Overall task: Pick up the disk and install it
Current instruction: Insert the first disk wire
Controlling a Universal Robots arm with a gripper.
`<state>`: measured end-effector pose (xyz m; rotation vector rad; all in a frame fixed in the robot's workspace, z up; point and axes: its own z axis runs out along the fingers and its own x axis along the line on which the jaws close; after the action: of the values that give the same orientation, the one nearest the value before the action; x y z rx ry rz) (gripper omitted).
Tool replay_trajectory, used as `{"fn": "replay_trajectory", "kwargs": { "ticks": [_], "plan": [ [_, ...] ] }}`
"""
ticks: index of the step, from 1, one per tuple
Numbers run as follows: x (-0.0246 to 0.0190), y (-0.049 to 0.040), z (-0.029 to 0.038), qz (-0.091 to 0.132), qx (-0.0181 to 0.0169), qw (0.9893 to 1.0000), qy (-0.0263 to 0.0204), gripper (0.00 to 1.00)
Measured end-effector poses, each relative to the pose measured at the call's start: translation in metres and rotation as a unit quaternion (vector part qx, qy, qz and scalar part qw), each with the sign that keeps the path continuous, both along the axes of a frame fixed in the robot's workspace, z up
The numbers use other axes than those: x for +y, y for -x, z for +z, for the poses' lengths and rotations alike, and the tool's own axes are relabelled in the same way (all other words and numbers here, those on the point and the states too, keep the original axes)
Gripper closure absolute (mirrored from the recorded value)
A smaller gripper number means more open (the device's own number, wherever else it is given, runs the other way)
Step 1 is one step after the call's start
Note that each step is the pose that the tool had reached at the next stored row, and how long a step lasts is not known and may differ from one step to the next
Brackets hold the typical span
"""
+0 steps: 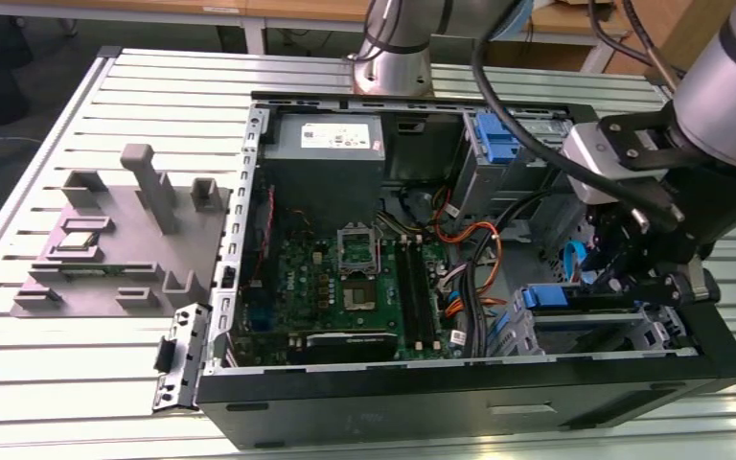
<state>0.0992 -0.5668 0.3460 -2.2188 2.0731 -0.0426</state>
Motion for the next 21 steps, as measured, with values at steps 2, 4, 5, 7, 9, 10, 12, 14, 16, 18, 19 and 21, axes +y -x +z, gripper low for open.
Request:
{"fn": "replay_trajectory", "kwargs": {
  "ticks": [2, 4, 5, 7, 9, 10, 12, 14, 16, 18, 19, 21],
  "plan": [
    [0.0000, 0.0000, 0.0055, 0.000, 0.0000, 1.0000, 0.0000, 0.71],
    [0.0000, 0.0000, 0.0107, 0.000, 0.0000, 1.0000, 0.0000, 0.71],
    [0.0000, 0.0000, 0.0120, 0.000, 0.0000, 1.0000, 0.0000, 0.71],
    [0.0000, 0.0000, 0.0119, 0.000, 0.0000, 1.0000, -0.0001, 0.71],
    [0.0000, 0.0000, 0.0119, 0.000, 0.0000, 1.0000, -0.0001, 0.71],
    [0.0000, -0.0001, 0.0119, 0.000, 0.0010, 1.0000, 0.0000, 0.71],
    [0.0000, -0.0004, 0.0115, 0.000, 0.0158, 0.9999, 0.0000, 0.71],
    [-0.0001, -0.0009, 0.0111, 0.000, 0.0338, 0.9994, 0.0001, 0.71],
    [0.0000, -0.0015, 0.0108, 0.000, 0.0491, 0.9988, 0.0000, 0.71],
    [0.0000, -0.0015, 0.0109, 0.000, 0.0520, 0.9986, 0.0000, 0.71],
    [0.0000, -0.0015, 0.0109, 0.000, 0.0528, 0.9986, 0.0000, 0.71],
    [0.0000, -0.0016, 0.0108, 0.000, 0.0541, 0.9985, 0.0000, 0.71]
  ]
}}
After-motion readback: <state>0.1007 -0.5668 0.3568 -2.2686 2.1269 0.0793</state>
